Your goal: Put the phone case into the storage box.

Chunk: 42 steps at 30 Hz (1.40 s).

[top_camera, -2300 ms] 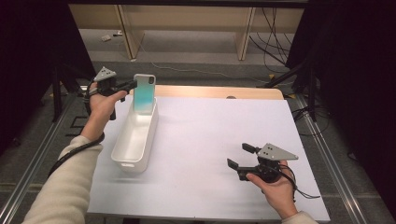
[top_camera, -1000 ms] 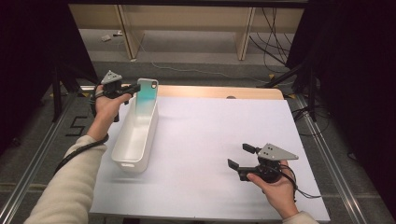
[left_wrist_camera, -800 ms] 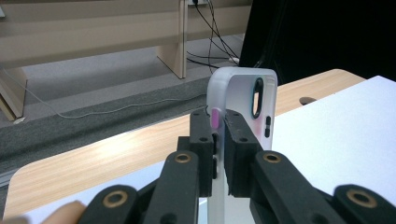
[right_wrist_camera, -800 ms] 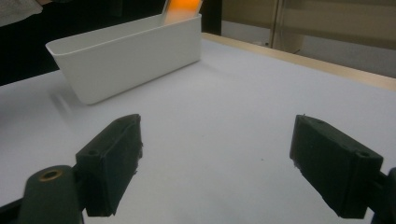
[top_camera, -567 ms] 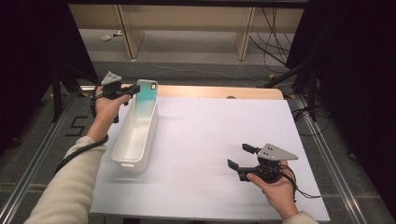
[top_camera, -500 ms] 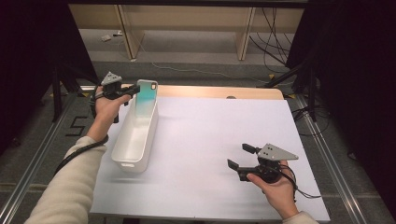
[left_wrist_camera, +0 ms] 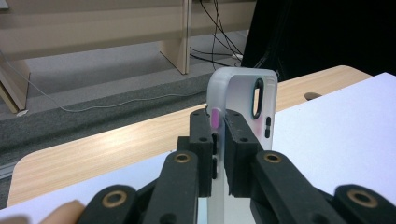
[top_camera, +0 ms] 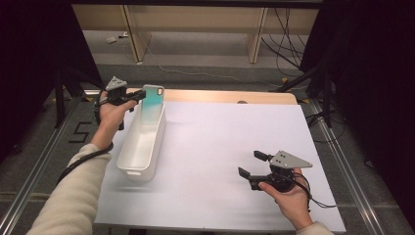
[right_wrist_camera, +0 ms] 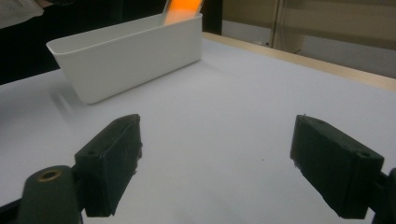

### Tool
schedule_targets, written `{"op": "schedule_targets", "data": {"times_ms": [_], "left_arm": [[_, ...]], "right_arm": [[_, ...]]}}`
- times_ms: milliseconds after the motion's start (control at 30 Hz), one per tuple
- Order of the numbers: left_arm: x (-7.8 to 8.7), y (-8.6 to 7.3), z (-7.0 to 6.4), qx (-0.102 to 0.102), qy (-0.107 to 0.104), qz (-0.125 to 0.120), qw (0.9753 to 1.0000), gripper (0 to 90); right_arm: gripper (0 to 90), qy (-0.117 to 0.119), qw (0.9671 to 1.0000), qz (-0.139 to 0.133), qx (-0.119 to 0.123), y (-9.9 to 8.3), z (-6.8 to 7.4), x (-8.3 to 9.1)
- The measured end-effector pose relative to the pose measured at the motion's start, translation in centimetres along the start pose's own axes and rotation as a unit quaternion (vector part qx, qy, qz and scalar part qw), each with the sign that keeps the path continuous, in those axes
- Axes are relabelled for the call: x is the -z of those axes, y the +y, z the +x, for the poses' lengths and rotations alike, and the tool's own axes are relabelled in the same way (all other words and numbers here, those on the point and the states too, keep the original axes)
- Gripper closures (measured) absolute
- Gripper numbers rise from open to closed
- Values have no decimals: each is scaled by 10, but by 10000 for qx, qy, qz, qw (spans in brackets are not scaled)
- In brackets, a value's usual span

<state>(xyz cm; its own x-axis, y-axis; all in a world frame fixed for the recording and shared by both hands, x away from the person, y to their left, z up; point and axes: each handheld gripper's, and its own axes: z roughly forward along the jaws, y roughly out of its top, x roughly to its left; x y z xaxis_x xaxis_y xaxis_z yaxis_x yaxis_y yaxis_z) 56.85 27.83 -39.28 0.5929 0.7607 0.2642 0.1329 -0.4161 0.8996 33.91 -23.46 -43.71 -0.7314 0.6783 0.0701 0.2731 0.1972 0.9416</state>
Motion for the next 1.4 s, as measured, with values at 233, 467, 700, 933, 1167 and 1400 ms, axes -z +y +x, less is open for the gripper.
{"op": "schedule_targets", "data": {"times_ms": [233, 467, 700, 933, 1167, 1400], "left_arm": [[-3, -5, 1, -19, -11, 9, 10000, 824], [-3, -10, 1, -46, -11, 30, 10000, 824], [-4, -12, 2, -71, -7, 73, 9999, 823], [-3, -12, 2, -42, 46, 92, 9999, 823], [-4, -13, -1, -37, 45, 101, 9999, 822], [-5, -16, 1, -107, 16, 160, 9998, 819]], "right_arm": [[176, -49, 10000, 16, 26, 0, 0, 1], [176, -37, 10000, -18, 68, 0, 0, 0], [176, -40, 10000, -7, 60, 1, 0, 0], [176, -44, 9999, 136, -24, 3, 1, 3], [176, -55, 10000, 53, -10, 3, -1, 1], [177, -94, 9999, 100, 48, 2, -3, 3]]}}
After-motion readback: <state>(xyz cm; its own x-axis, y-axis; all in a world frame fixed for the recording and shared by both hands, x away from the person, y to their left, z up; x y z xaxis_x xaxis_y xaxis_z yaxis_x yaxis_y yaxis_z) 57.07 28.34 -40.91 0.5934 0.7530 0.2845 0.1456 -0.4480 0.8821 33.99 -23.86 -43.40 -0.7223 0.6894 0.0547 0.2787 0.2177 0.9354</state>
